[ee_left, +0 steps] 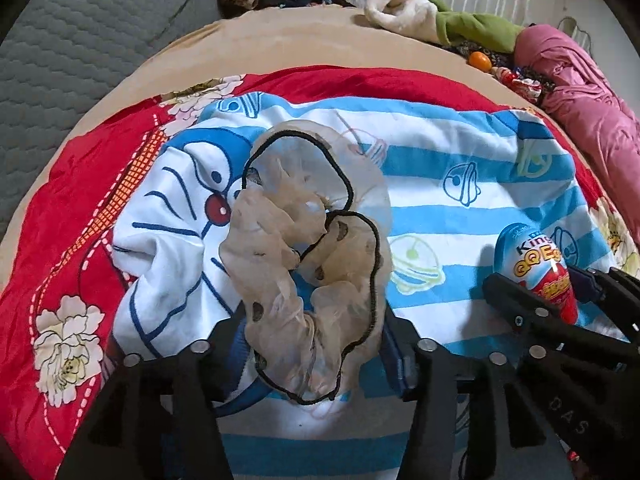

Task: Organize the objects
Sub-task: 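Lower the scrunchie onto the shirt with the left tool while the right tool lowers the egg, then open both tools and withdraw them from the shirt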

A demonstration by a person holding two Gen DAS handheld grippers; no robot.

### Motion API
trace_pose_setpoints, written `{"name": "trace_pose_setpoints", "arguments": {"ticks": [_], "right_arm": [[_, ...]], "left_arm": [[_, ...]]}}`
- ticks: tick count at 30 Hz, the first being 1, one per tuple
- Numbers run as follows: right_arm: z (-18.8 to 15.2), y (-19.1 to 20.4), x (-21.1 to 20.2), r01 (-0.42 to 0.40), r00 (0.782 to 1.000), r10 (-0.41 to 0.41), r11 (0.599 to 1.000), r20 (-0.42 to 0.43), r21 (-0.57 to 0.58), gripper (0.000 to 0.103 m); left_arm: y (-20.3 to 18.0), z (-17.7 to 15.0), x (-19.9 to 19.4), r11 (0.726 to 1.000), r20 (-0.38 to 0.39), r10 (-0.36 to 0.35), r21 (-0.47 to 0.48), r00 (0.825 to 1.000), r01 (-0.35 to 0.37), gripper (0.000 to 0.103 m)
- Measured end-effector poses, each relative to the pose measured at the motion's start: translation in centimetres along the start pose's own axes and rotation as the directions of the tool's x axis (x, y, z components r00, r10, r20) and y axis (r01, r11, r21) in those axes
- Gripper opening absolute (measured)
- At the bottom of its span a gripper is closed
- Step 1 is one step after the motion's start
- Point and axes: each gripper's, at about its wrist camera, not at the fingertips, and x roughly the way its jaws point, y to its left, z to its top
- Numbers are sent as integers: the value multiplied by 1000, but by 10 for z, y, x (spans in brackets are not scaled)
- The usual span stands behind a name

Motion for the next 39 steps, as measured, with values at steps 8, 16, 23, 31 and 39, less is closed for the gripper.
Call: {"name": "trace_pose_setpoints", "arguments": {"ticks": [8,16,23,31,39], "right_arm": [[-3,-6,-3,23,1000,-23,1000,-14,4,66],[-7,-5,-18,54,999,-54,998,-6,-17,74],[-11,-9,-37,48,999,-48,999,0,-6,84],[-20,-8,-58,46,999,-46,999,7,-11,87],[-35,-2,-90,19,999,-19,1000,38,-9,93]], "left_arm": [[6,-3,-4,1000,-27,3,-8,1000,-3,68],[12,-7,-19,1000,-33,25,-9,999,-26,74],[16,-12,-37,1000,-54,-9,-20,999,8,78],[16,-23,-60,999,-56,-42,-30,998,40,80],[19,-44,-92,997,-35,-69,-36,997,68,82]]}}
